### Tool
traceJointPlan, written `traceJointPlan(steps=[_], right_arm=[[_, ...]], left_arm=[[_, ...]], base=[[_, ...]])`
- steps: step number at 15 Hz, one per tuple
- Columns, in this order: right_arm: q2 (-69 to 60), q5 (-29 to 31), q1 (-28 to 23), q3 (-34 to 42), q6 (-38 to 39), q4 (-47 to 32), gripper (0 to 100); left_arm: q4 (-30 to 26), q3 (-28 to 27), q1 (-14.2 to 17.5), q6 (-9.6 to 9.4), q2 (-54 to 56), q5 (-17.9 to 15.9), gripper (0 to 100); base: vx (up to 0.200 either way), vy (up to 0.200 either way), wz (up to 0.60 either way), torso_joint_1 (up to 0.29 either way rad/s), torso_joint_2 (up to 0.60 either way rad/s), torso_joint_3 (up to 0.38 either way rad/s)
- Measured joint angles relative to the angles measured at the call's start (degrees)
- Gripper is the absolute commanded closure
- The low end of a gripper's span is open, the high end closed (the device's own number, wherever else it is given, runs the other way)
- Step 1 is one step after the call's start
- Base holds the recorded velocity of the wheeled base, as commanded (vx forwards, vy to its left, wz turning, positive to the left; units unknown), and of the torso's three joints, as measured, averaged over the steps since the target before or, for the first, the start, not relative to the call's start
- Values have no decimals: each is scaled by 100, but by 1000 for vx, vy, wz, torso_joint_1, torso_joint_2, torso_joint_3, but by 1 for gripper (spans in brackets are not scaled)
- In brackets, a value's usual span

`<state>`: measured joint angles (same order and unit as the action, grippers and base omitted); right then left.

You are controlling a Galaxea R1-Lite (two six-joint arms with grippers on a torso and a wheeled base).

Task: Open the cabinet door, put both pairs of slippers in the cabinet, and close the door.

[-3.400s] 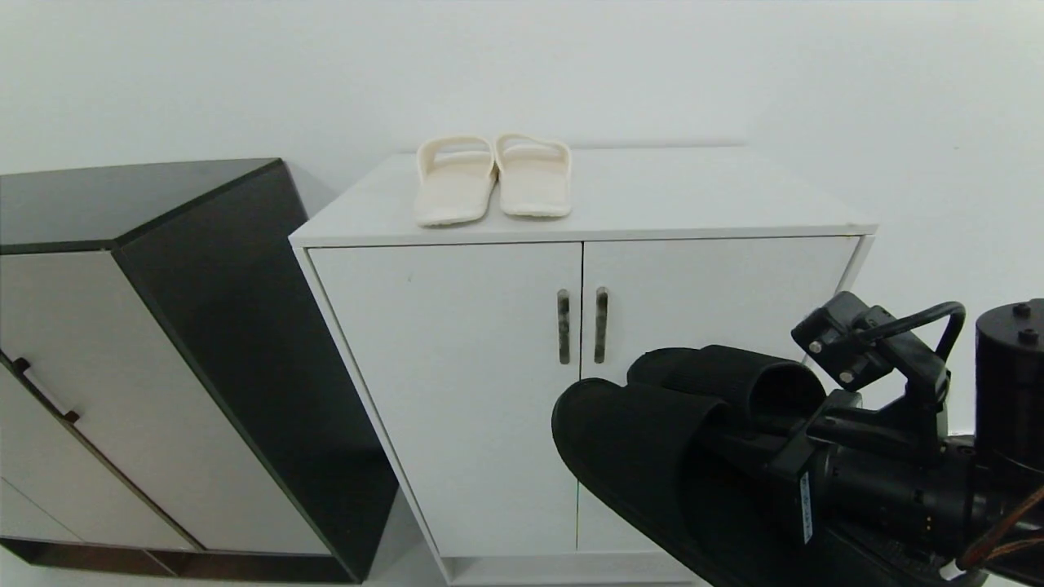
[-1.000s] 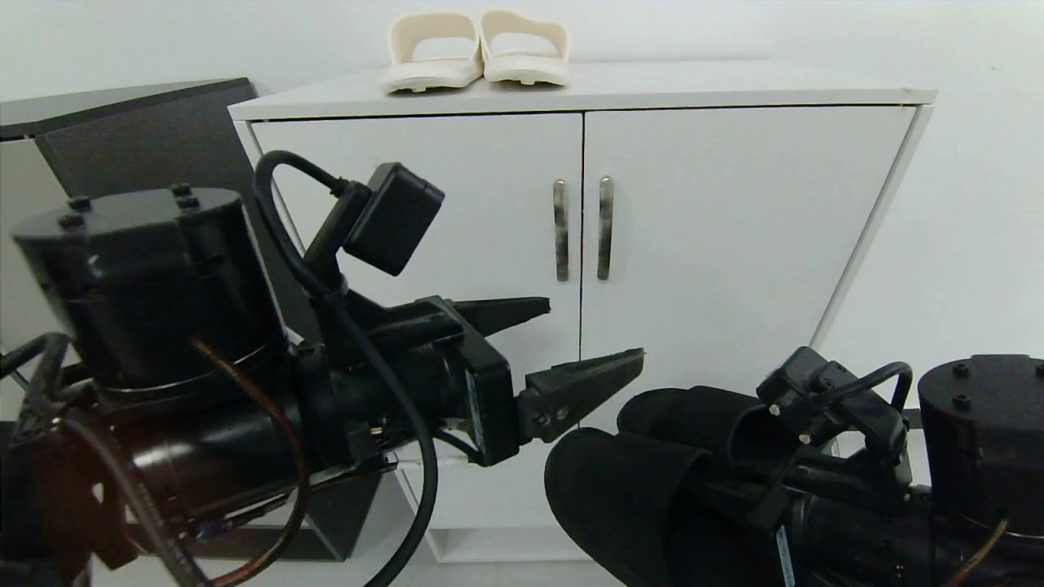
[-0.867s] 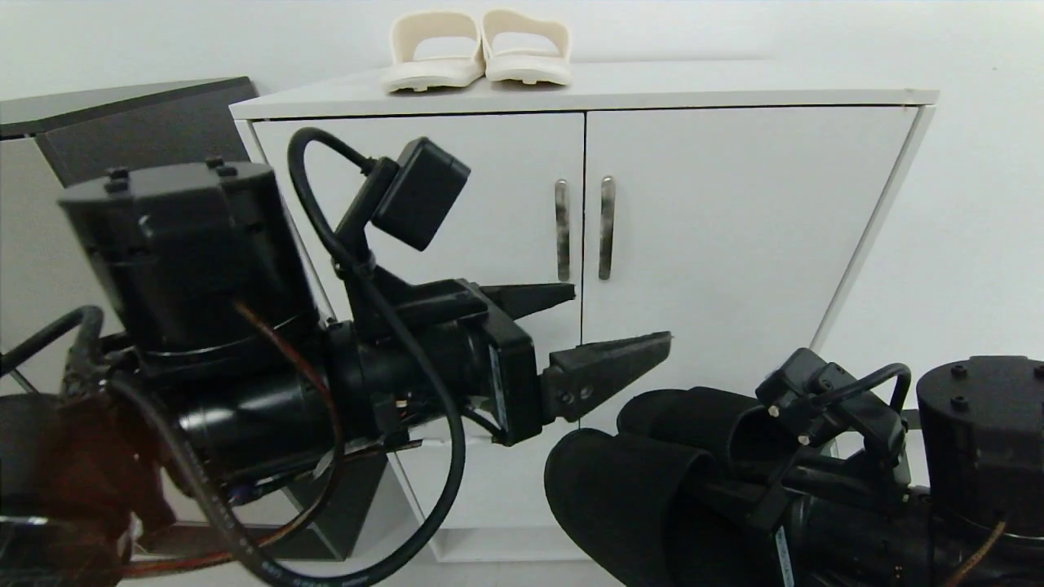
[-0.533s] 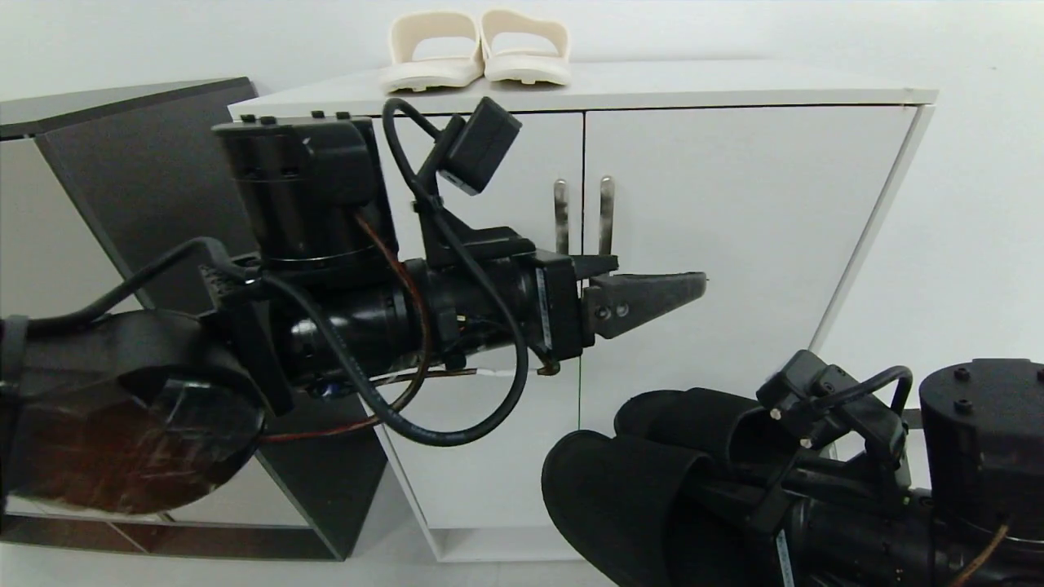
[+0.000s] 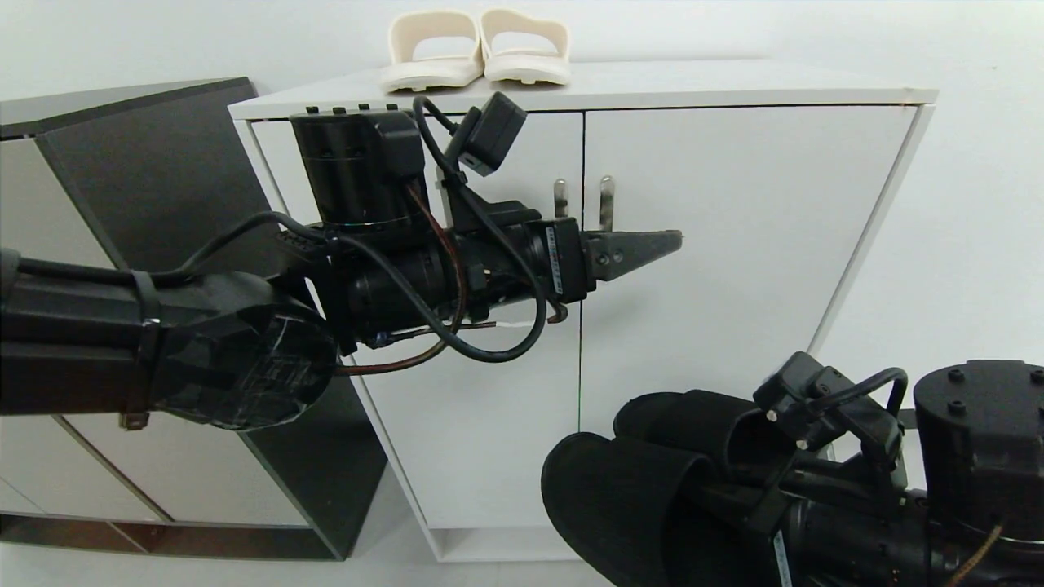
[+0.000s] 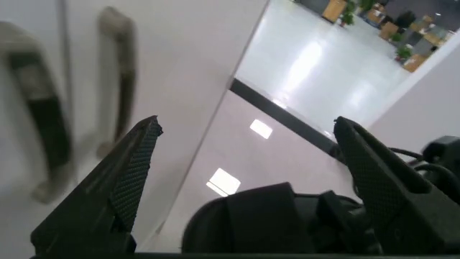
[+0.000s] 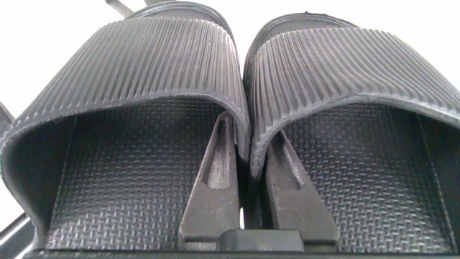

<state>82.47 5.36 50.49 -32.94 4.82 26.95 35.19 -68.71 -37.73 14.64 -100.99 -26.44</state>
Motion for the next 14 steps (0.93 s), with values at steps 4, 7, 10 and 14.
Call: traceJointPlan(steps=[4, 7, 10, 14], right_arm=[[28, -1, 5, -2, 2, 57, 100], [30, 0, 2, 6, 2, 72, 100], [27, 0, 0, 6, 2, 72, 100], [17, 2, 0, 6, 5, 71, 100]], left_arm=[[6, -141, 94, -187, -149, 360, 0], [0, -444, 110, -191, -347, 507, 0], [9, -703, 121, -191, -577, 562, 0], [11, -780, 124, -191, -728, 578, 100]], base=[[0, 0, 0, 0, 0, 0], [0, 0, 0, 0, 0, 0], [0, 0, 0, 0, 0, 0], [0, 0, 0, 0, 0, 0]])
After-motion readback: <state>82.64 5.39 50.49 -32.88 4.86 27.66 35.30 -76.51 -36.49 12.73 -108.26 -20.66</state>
